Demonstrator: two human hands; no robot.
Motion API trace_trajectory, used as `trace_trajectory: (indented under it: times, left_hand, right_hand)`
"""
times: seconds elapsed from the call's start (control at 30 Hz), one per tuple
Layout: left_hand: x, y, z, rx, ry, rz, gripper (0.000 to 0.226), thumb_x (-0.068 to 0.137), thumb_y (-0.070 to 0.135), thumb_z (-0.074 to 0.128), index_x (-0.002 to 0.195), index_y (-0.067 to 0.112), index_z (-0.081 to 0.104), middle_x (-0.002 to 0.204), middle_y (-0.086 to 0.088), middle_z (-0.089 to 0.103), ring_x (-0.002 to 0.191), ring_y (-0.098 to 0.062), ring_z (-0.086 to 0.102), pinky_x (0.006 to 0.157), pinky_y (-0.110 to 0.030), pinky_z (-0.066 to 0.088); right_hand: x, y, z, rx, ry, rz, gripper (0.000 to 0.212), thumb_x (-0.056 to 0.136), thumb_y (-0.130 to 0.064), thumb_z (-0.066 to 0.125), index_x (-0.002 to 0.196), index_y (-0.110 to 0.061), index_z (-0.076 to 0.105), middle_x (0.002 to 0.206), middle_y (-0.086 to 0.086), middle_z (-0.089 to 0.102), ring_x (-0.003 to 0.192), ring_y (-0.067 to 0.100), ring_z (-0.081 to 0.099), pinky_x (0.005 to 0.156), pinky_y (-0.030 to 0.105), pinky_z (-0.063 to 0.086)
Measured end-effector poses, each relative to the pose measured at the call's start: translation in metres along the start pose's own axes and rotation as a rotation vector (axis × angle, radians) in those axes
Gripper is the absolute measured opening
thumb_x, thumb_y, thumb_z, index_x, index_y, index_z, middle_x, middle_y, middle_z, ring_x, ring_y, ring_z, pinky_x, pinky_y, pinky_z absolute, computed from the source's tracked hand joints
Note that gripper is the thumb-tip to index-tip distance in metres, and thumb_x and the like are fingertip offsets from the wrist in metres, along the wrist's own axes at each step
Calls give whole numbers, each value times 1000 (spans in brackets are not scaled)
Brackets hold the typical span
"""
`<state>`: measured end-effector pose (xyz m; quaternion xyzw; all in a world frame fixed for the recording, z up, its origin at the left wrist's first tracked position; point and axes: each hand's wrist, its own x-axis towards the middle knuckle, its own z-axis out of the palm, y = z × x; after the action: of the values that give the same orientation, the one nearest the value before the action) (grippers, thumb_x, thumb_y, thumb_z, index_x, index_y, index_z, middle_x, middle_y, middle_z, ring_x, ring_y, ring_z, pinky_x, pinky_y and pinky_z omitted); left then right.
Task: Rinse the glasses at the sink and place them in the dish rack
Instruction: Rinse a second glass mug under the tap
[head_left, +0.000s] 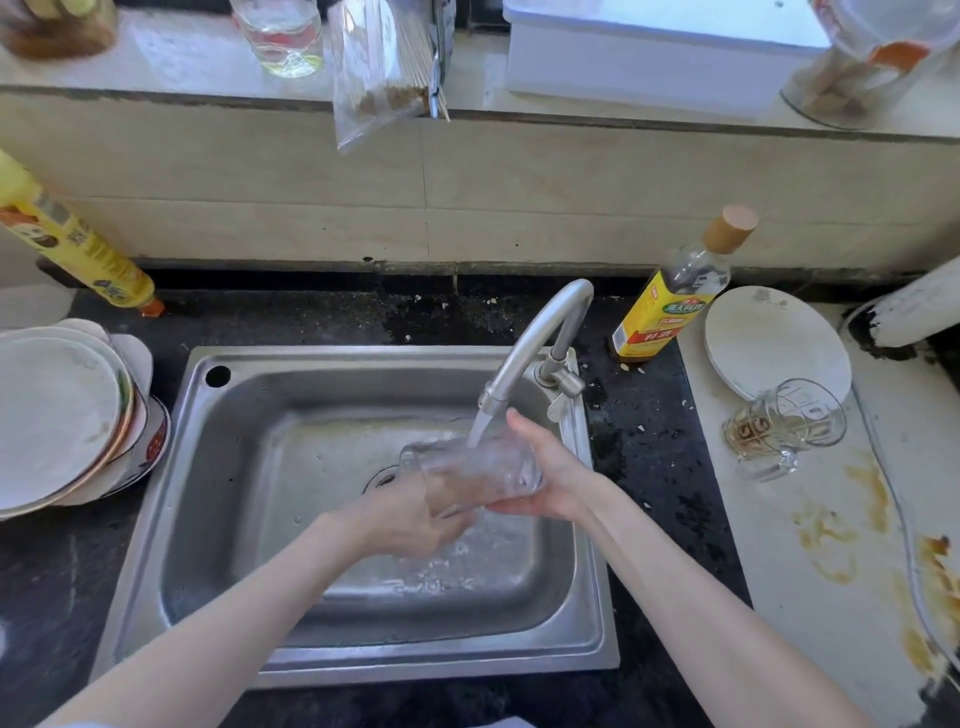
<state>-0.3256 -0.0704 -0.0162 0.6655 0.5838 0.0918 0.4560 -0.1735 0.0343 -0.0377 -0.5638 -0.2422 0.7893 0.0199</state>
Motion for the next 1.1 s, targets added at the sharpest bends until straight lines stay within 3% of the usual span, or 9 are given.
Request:
trace_trajectory:
  times: [0.2, 0.3, 0.4, 0.47, 0.6, 0.67, 0.83, 0.97, 1.1]
  left_hand:
    - [12, 5, -10, -818, 215, -138, 22, 74, 9, 68, 95, 15, 73, 98, 6, 73, 100, -12, 65, 93, -29, 49]
    - [17, 5, -13, -1077, 257, -225, 25, 63, 0, 66, 85, 9, 73, 89, -7, 74, 91, -23, 67, 84, -29, 53]
    - [18, 8, -9, -1288, 186, -200, 23, 71, 4, 65, 93, 6, 71, 96, -12, 72, 95, -25, 68, 84, -28, 54]
    - [15, 14, -7, -1284, 123, -153, 28, 74, 17, 60, 100, 14, 70, 106, -7, 70, 103, -20, 65, 86, -26, 53]
    - [16, 22, 0, -233, -18, 4, 37, 91, 19, 54, 126, 29, 55, 127, 19, 52, 120, 3, 44, 105, -17, 30]
    - [19, 23, -3, -43, 46, 19, 30, 93, 23, 52, 122, 26, 60, 125, 15, 57, 117, 0, 50, 104, -18, 34]
    - [21, 22, -12, -770, 249, -129, 15, 85, 8, 62, 88, 15, 75, 89, 1, 74, 88, -16, 69, 83, -29, 54]
    - [28, 22, -10, -1221, 407, -357, 15, 82, 7, 59, 77, 9, 73, 83, -9, 72, 87, -28, 68, 77, -34, 55]
    - [24, 27, -7, -1284, 223, -250, 28, 90, 28, 49, 83, 12, 71, 94, -8, 72, 89, -19, 70, 83, -27, 55]
  right_hand:
    - [-3, 8, -7, 57, -222, -221, 33, 96, -42, 40, 96, -22, 66, 91, 1, 70, 85, 19, 64, 84, 38, 43]
    - [1, 25, -7, 4, -210, -325, 27, 87, -46, 54, 95, -26, 71, 89, 5, 66, 67, 13, 57, 61, 24, 42]
    - [10, 26, -10, -191, 4, -304, 78, 68, -75, 60, 126, -24, 53, 83, 13, 51, 44, 9, 38, 38, 19, 28]
    - [12, 18, -14, -307, 90, -238, 61, 73, -77, 50, 116, -35, 50, 70, 9, 54, 36, 7, 35, 33, 17, 23]
    - [6, 4, -23, -212, 120, 18, 55, 76, -73, 50, 102, -24, 52, 73, 9, 54, 27, 8, 42, 30, 11, 20]
    - [5, 4, -29, -221, 55, 59, 55, 75, -74, 49, 100, -26, 51, 72, 12, 58, 32, 9, 42, 35, 11, 23]
    - [7, 14, -27, 86, -198, -128, 57, 83, -55, 54, 122, -15, 54, 107, 18, 64, 84, 29, 63, 83, 44, 51]
    - [0, 22, -21, 106, -189, -424, 39, 78, -41, 65, 112, -26, 51, 105, 9, 58, 72, 19, 60, 58, 30, 47]
    - [0, 13, -18, -38, -40, -360, 39, 87, -50, 53, 108, -17, 55, 88, 9, 66, 60, 18, 61, 46, 24, 43]
